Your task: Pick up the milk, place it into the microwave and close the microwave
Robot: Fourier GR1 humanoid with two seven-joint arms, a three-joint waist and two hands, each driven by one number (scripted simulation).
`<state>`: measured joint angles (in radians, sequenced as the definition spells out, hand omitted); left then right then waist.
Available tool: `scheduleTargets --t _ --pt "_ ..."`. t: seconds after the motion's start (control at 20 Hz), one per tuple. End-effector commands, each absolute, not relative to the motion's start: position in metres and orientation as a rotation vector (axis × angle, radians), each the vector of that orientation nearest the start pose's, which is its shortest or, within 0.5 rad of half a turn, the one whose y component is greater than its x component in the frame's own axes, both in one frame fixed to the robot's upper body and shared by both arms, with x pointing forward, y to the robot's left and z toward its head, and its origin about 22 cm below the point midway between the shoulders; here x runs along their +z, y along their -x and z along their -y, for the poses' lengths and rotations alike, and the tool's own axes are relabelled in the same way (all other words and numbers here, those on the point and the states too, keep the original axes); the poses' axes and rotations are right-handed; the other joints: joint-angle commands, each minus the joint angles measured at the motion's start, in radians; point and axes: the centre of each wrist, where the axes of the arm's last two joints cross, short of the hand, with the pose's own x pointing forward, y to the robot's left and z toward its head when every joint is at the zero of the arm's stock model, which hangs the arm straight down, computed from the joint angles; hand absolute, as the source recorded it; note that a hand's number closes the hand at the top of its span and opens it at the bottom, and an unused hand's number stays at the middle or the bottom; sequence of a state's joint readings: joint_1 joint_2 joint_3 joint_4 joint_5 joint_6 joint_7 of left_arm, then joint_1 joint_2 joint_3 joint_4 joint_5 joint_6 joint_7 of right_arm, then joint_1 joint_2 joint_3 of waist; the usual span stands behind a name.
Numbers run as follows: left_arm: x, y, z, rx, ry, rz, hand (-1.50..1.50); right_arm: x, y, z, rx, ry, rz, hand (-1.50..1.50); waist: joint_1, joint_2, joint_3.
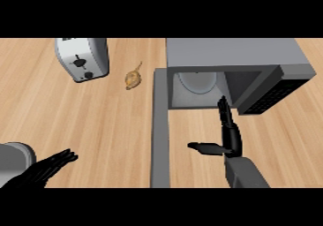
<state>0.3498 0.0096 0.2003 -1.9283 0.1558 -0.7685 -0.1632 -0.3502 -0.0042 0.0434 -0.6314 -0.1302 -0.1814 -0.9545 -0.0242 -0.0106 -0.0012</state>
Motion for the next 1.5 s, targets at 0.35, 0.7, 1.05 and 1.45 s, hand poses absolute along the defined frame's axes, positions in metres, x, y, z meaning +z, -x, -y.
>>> scheduleTargets --t 0.35,0.7,1.05,1.45 --pt "0.028 -0.198 -0.247 -0.491 0.401 1.771 1.5 -0.091 -0.195 0.246 -0.112 -0.027 1.944 1.5 -0.002 0.006 0.0" --pt "0.031 -0.247 -0.197 -0.628 0.385 1.742 1.5 -0.053 -0.169 0.277 -0.203 0.05 1.959 -1.5 0.005 0.01 0.0" --pt "0.027 -0.268 -0.125 -0.786 0.386 1.809 1.5 -0.036 -0.149 0.322 -0.119 0.13 2.005 -1.5 0.0 0.011 0.001" --pt "0.002 -0.273 -0.055 -0.923 0.333 1.668 1.5 0.001 -0.151 0.316 -0.085 0.067 2.061 -1.5 -0.015 0.014 0.0"
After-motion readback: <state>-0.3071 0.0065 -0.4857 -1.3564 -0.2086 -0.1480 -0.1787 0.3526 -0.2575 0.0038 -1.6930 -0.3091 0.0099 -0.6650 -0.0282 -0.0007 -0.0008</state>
